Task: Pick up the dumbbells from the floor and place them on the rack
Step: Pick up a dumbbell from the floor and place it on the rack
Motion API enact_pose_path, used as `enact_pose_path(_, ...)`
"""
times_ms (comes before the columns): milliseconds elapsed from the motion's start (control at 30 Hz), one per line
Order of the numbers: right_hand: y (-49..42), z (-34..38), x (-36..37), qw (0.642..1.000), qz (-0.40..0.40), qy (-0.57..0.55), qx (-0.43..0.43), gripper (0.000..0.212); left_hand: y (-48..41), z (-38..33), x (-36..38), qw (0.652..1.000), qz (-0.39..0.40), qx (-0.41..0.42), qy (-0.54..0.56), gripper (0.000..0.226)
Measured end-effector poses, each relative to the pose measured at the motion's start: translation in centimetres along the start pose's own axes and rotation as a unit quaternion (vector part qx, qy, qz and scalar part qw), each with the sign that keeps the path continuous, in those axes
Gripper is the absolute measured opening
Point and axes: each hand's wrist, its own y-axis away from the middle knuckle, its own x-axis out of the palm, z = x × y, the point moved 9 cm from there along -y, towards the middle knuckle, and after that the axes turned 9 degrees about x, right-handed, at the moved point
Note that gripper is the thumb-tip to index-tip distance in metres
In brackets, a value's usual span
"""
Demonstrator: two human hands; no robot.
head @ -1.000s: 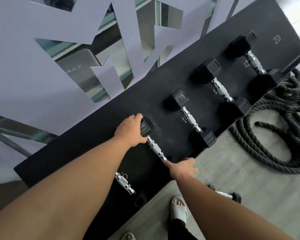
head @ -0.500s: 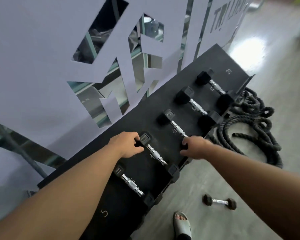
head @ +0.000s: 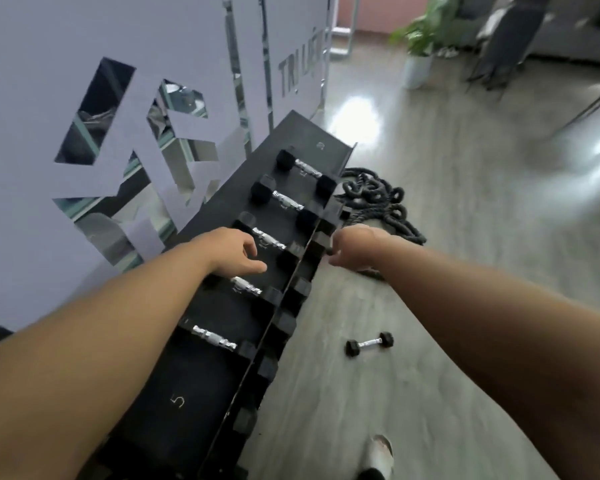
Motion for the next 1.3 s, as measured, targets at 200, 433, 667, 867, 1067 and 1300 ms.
enact_pose_path(200,3.2,-9.0,-0.9,0.999,-0.011,-0.009,0.039,0.039,-1.6,-10.6,0.6,0.998,0.011,0.046,-0.046,0.048)
enact_pose_path(433,2.9,-21.1,2.8,0.999,-0.010,-0.015,0.041,0.044,-8.0,-22.2,4.6,0.997,0.025,0.048,-0.063,0.054)
enact_pose_path(667,-0.3,-31.6,9.3,0.999,0.040,0.010,-0.010,0.039,-14.1,-31.9,10.9,0.997,0.038,0.035,-0.063,0.056)
enact_pose_path(867,-4.8,-36.2,13.4,0.998,0.067,-0.004,0.000,0.047,-17.4,-32.6,16.8,0.996,0.080,-0.011,-0.030,0.059)
enact_pose_path(1067,-10.6,-36.1,17.7,0.994,0.107,-0.028,0.011,0.052,-23.4,-30.4,20.4,0.994,0.103,-0.027,-0.008,0.057)
enact_pose_path(1300,-19.2,-36.4,23.7,0.987,0.153,-0.045,0.021,0.054,-31.4,-25.6,26.4,0.986,0.157,-0.052,0.018,0.064)
